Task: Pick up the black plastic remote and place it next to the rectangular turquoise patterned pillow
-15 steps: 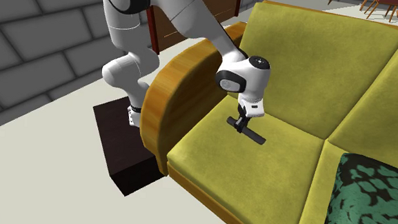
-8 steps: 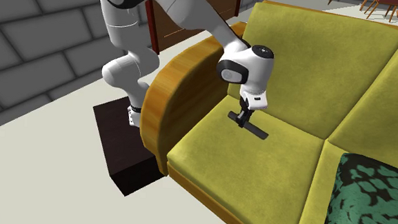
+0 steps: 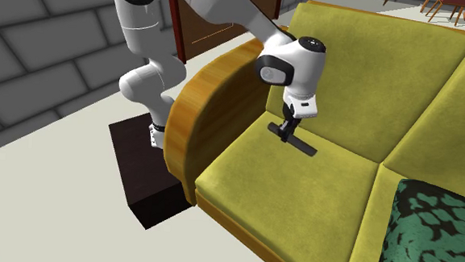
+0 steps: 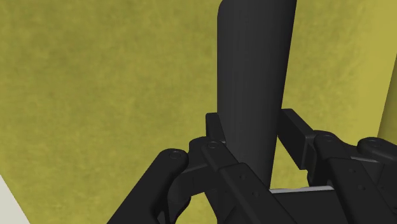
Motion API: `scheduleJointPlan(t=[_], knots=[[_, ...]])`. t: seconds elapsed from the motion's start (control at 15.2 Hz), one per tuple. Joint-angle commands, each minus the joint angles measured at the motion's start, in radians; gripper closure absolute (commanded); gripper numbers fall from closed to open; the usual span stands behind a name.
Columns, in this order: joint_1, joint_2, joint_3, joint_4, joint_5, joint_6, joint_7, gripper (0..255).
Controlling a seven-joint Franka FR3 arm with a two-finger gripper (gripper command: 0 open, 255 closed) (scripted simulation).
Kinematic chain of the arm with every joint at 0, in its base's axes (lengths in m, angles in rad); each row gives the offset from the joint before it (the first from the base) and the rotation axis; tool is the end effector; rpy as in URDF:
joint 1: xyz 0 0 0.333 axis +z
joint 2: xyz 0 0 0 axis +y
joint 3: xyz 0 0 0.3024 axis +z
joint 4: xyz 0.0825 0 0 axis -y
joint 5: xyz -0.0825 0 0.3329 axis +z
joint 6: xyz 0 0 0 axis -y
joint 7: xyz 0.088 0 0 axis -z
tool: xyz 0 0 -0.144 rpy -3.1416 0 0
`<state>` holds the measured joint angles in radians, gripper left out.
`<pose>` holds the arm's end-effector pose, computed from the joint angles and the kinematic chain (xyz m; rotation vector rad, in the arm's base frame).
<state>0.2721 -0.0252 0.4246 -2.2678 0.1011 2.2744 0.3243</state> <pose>0.3642 0.3119 0.3527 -3.0316 -0.4708 0.0107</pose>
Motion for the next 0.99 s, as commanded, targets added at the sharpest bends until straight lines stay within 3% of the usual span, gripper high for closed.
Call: scheduleJointPlan(t=[0.0, 0.92], knots=[[0.000, -0.016, 0.000, 0.015, 0.006, -0.031, -0.001, 255], [-0.003, -0.100, -0.012, 0.127, 0.031, -0.221, -0.013, 255]])
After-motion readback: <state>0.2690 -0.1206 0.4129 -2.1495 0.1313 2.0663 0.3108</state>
